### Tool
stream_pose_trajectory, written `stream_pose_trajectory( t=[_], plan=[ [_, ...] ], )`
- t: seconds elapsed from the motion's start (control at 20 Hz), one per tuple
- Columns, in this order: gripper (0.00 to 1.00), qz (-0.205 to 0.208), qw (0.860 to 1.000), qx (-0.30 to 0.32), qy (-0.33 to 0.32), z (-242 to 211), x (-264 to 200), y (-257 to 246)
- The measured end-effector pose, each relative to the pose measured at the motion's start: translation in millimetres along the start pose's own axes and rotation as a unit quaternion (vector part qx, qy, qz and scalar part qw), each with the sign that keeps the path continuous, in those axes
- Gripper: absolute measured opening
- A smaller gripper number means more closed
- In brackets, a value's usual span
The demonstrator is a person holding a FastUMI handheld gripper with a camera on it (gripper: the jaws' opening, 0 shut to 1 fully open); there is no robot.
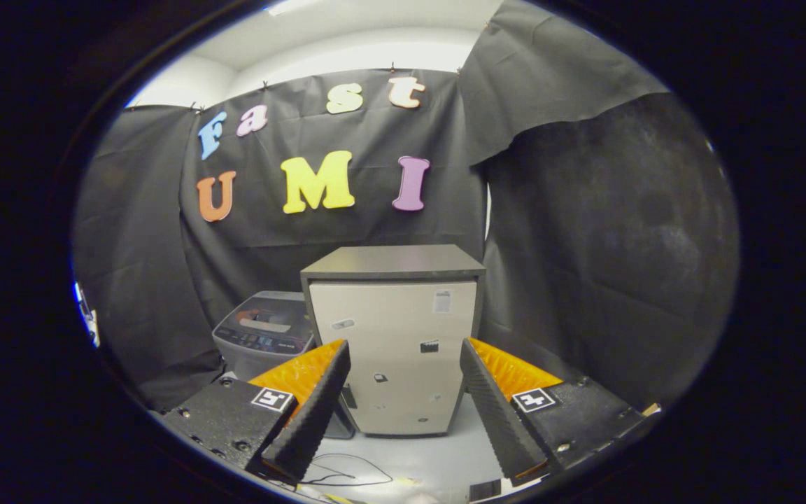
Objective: Put the clothes into the washing machine and then close the washing machine lid.
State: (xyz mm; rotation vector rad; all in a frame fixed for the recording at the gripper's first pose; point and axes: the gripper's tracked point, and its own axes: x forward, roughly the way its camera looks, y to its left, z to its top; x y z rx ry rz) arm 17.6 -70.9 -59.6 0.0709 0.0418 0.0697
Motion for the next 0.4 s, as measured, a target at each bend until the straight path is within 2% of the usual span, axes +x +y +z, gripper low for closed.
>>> stream_pose_trajectory(
  t=[0.4],
  plan=[
    [0.99,-0.015,1.000,0.000,0.004,-2,-10,-16]
  ],
)
